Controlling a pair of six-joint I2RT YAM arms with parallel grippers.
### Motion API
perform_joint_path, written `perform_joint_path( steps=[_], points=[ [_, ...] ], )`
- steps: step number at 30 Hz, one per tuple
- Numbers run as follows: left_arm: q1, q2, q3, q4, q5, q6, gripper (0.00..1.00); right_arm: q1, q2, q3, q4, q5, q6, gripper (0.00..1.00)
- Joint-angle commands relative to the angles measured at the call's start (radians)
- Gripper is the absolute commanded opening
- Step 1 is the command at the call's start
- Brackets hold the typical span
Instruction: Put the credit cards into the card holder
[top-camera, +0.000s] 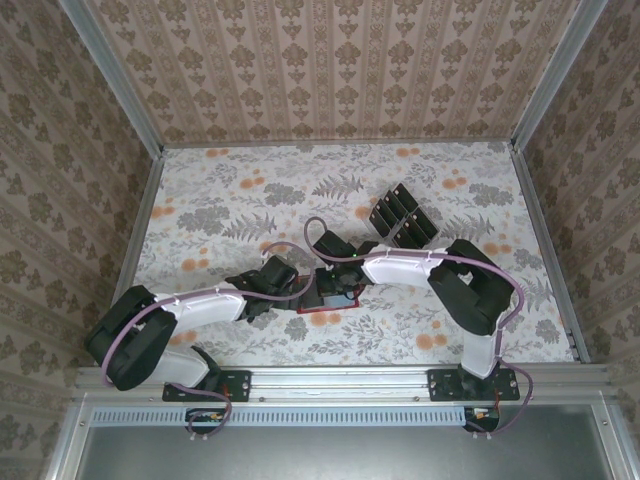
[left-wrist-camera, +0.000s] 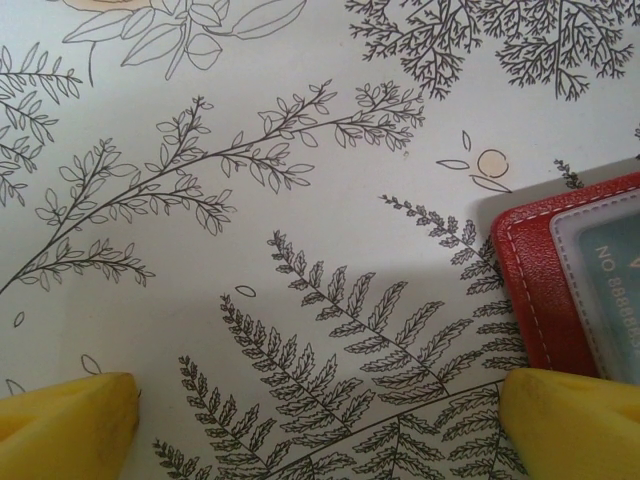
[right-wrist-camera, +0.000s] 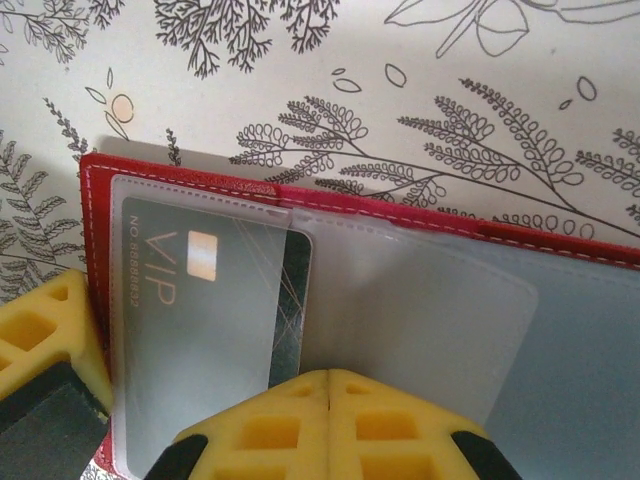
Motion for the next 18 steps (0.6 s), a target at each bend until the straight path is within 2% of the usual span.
perform_joint_path(
  steps=[1, 9, 18],
  points=[
    [0.001, 0.078, -0.020, 0.092, 0.073, 0.014, 1.00, 0.013, 0.012, 0.019, -0.045, -0.012, -0.026, 0.08],
    [0.000, 0.076, -0.019, 0.090, 0.070, 0.014, 1.00, -0.028, -0.076, -0.084, -0.037, 0.025, -0.022, 0.08],
    [0.001, 0.078, -0.016, 0.080, 0.066, 0.015, 1.00, -0.077, -0.086, -0.120, -0.071, 0.051, -0.056, 0.08]
  ],
)
